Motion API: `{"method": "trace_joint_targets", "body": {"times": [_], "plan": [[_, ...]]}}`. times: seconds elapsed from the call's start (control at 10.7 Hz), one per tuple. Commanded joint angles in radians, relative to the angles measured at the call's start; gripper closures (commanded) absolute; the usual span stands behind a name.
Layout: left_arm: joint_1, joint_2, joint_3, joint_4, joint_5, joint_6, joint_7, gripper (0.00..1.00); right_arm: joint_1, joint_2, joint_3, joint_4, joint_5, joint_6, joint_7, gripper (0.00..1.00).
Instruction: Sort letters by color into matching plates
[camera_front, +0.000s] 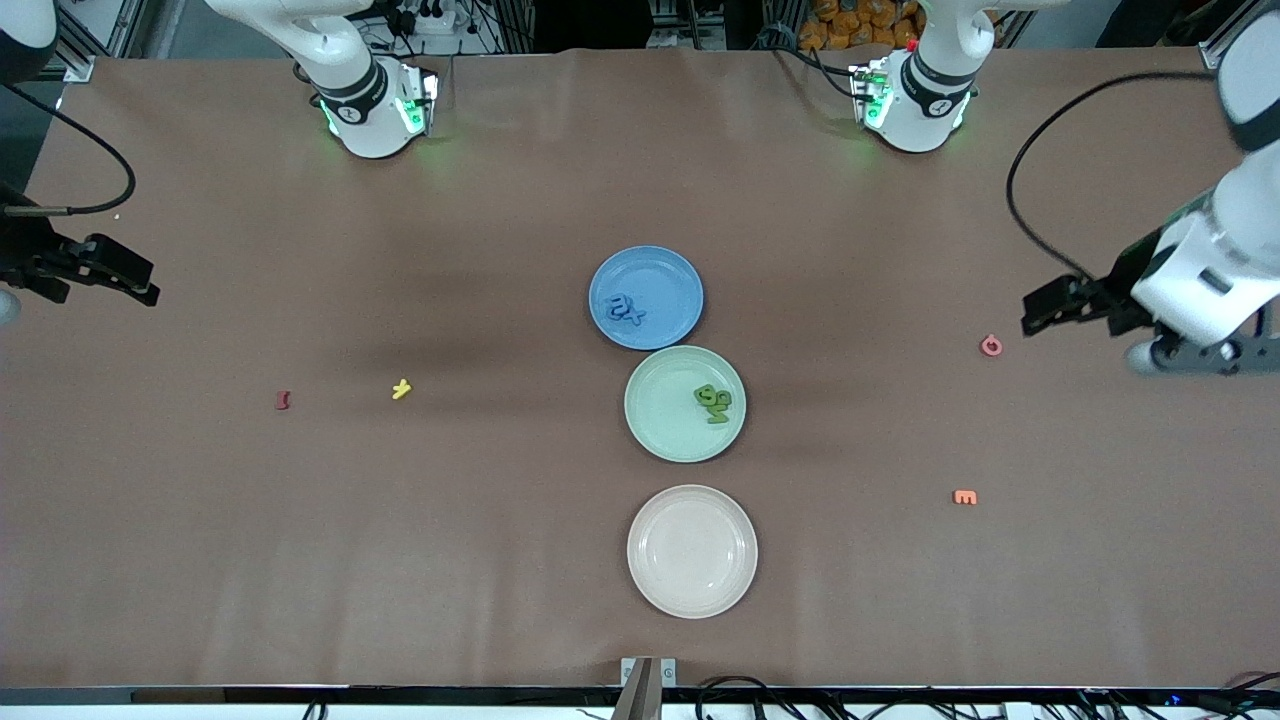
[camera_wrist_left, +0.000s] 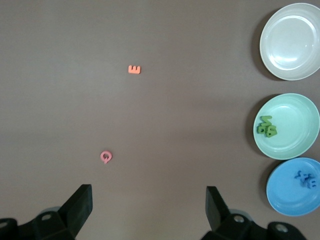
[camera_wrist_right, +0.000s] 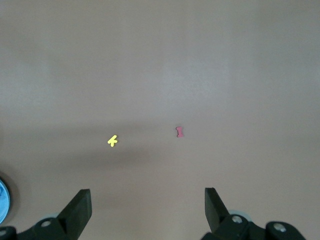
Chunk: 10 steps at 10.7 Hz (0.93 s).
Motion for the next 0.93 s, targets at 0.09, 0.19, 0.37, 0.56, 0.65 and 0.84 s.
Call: {"method": "trace_joint_targets", "body": {"times": [0.09, 0.19, 0.37, 0.56, 0.65, 0.84], "plan": [[0.015, -0.18, 0.035, -0.143, -0.036, -0.03, 0.013, 0.0, 0.029, 0.0, -0.001, -0.005, 0.012, 0.025, 0.015, 0.0], [0.015, -0.199, 0.03, -0.15, -0.036, -0.043, 0.012, 0.0, 0.028, 0.0, -0.001, -0.005, 0.012, 0.027, 0.015, 0.0], [0.015, -0.225, 0.021, -0.15, -0.036, -0.066, 0.006, 0.0, 0.029, 0.0, -0.001, -0.005, 0.012, 0.025, 0.007, 0.0], [0.015, -0.246, 0.01, -0.15, -0.033, -0.076, 0.007, 0.0, 0.031, 0.01, -0.001, -0.005, 0.012, 0.037, 0.006, 0.0], [0.017, -0.263, -0.008, -0.154, -0.027, -0.092, 0.006, 0.0, 0.032, 0.011, -0.001, -0.006, 0.012, 0.041, 0.006, 0.0], [0.032, -0.283, -0.039, -0.163, -0.024, -0.109, -0.017, 0.0, 0.035, 0.013, -0.001, -0.006, 0.012, 0.056, 0.006, 0.0]]}}
